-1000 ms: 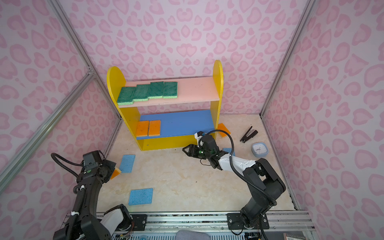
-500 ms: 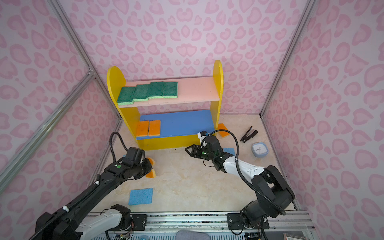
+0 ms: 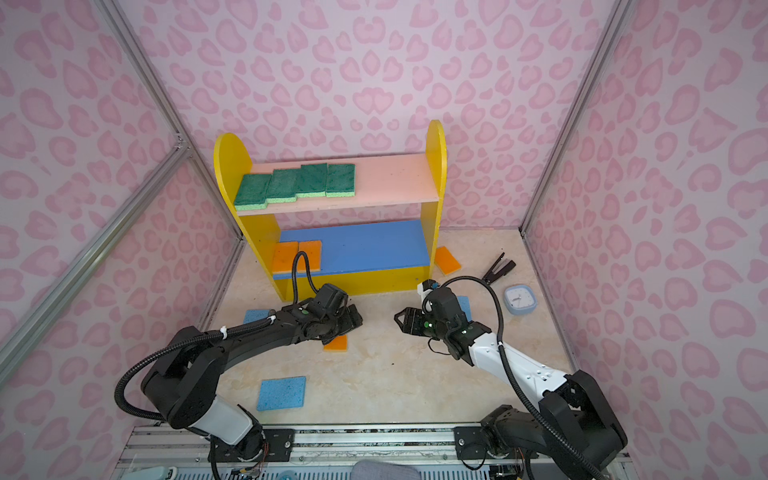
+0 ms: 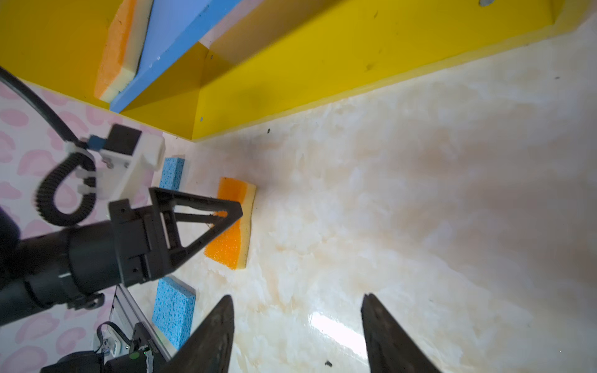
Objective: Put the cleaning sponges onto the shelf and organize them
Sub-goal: 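Grasp the orange sponge near the blue sponge with the left gripper, then lift the orange sponge with the left gripper while the right gripper closes on it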
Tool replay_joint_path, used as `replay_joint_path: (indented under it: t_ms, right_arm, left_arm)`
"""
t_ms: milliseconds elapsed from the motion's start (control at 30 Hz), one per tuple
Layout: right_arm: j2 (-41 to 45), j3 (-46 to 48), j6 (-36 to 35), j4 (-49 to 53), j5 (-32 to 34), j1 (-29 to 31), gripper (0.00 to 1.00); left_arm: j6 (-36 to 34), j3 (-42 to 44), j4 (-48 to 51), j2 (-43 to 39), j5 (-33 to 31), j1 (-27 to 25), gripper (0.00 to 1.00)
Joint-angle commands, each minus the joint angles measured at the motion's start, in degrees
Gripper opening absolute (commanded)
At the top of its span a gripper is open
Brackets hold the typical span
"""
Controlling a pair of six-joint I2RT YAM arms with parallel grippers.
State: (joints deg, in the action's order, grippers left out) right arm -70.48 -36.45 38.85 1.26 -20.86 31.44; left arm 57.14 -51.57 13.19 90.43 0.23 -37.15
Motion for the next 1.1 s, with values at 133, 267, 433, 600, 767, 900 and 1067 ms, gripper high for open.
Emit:
replay_joint_path:
  t_ms: [133, 267, 433, 600, 767, 900, 1067]
  right_arm:
    - [0.75, 2.53, 1.83, -0.57, 3.95, 4.12, 0.63]
    - [-1.21, 3.20, 3.48, -3.81, 3.55, 4.94, 0.63]
    - [-3.42, 2.72, 4.47, -6.06, 3.68, 6.13, 0.63]
    - [-5.36, 1.30, 4.98, -6.22, 4.24, 7.65, 0.63]
    - [-5.77, 0.91, 5.49, -5.99, 4.59, 8.24, 0.63]
    - [-5.37, 0.42, 5.05, -4.49, 5.22, 8.38, 0.63]
    - [-5.20, -0.62, 4.44, -3.10, 4.97, 8.46, 0.63]
  left_arm:
    - [-4.75, 4.45, 2.02, -9.67, -2.42, 0.19, 0.85]
    - [-6.83, 9.69, 4.05, -15.92, -2.42, 0.83, 0.72]
    - [-7.83, 15.11, 3.96, -19.63, -2.72, 2.84, 0.56]
    - [-9.22, 17.90, 0.68, -18.21, -1.88, 6.27, 0.49]
    - [-10.38, 17.79, -2.89, -13.28, -1.47, 7.59, 0.46]
    - [-10.21, 17.51, -6.39, -9.79, -1.03, 7.87, 0.41]
    - [-9.13, 18.01, -11.08, -7.07, 0.50, 8.14, 0.23]
